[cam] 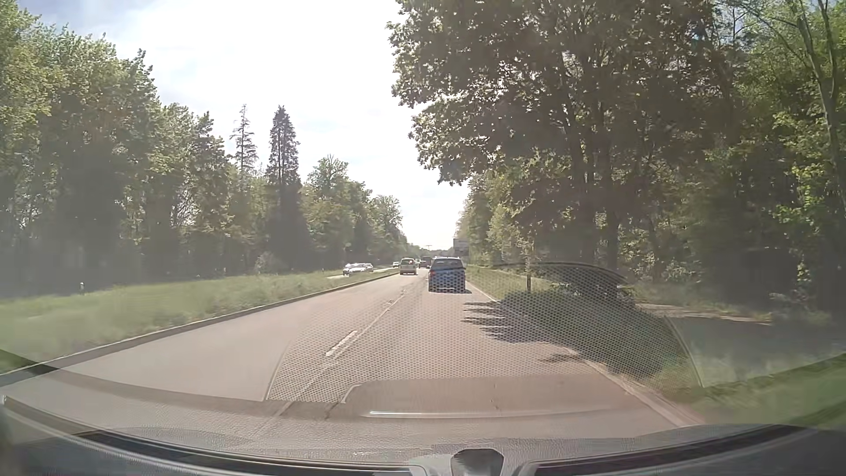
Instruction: Follow the waypoints while adhering to traffic rules and regulations
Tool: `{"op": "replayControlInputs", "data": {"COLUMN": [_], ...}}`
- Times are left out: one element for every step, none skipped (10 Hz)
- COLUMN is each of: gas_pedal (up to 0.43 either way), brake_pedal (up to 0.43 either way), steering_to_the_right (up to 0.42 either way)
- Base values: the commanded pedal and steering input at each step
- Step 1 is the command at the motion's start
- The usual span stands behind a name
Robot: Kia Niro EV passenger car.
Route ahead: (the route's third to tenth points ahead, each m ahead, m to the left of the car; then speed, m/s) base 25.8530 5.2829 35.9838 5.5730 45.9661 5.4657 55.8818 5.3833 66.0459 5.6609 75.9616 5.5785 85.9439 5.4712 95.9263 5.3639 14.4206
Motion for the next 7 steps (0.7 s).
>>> {"op": "replayControlInputs", "data": {"gas_pedal": [0.110, 0.110, 0.110, 0.110, 0.110, 0.110, 0.110], "brake_pedal": [0.000, 0.000, 0.000, 0.000, 0.000, 0.000, 0.000], "steering_to_the_right": [0.000, 0.000, 0.000, 0.000, 0.000, 0.000, 0.000]}}
